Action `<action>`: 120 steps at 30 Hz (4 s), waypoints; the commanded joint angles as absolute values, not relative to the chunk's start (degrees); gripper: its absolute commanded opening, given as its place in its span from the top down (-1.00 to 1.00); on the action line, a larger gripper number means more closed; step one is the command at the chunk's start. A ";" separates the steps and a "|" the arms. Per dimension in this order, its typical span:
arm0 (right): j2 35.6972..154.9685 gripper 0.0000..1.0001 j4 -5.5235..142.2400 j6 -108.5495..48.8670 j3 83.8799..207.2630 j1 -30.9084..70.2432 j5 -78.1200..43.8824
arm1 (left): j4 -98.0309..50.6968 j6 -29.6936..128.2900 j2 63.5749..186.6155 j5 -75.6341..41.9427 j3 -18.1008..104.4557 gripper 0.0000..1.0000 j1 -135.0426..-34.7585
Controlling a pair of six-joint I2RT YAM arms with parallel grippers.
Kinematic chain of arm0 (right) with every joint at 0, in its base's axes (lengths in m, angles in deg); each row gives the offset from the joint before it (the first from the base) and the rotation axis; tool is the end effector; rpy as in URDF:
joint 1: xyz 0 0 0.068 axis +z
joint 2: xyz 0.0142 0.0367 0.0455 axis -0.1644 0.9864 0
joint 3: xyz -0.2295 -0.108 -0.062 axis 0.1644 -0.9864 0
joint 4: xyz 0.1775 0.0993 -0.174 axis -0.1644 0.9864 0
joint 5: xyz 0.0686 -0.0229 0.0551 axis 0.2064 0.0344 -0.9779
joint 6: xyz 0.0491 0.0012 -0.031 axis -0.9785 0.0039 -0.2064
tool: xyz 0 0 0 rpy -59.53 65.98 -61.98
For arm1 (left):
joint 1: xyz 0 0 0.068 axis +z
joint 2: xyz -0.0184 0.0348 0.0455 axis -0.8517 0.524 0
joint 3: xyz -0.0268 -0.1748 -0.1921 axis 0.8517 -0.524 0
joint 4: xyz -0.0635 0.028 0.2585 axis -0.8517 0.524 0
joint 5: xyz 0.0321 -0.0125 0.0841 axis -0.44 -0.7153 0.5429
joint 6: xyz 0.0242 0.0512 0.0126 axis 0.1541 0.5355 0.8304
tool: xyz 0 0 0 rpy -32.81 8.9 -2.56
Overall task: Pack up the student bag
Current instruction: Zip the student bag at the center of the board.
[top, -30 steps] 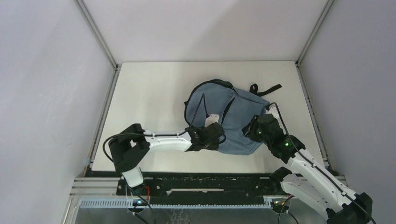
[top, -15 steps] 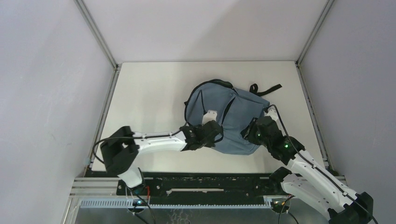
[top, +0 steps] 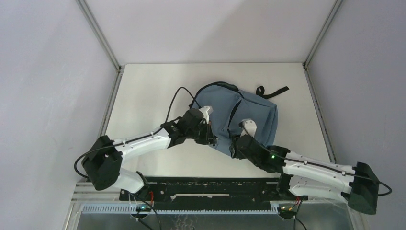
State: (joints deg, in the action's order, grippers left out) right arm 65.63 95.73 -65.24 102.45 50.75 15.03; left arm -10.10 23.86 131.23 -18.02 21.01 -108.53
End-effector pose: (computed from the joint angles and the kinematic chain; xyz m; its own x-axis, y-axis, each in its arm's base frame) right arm 0.1129 0.1623 0.2041 -0.7042 0.0003 -0.7100 -0.2370 0.9425 0.2355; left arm 0.1953 -0.2445 0.2037 -0.8511 0.0927 -0.5167 0.4027 0.7467 -0.5295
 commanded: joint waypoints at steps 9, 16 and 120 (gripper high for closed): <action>83.20 -0.18 70.26 -35.65 101.84 57.86 31.50 | -18.15 22.94 128.29 -32.87 16.78 1.00 -104.72; 88.67 0.99 73.00 -41.47 101.92 58.89 42.57 | -17.69 23.73 124.28 -34.06 14.93 1.00 -101.48; 97.46 -0.60 54.78 -38.92 115.29 65.06 36.30 | -9.78 26.70 129.12 -37.46 29.99 1.00 -85.65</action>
State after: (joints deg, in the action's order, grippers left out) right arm 94.48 60.82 -42.16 113.47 65.52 36.56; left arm -5.86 26.40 130.53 -37.18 29.33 -85.60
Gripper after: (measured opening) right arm 0.923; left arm 0.010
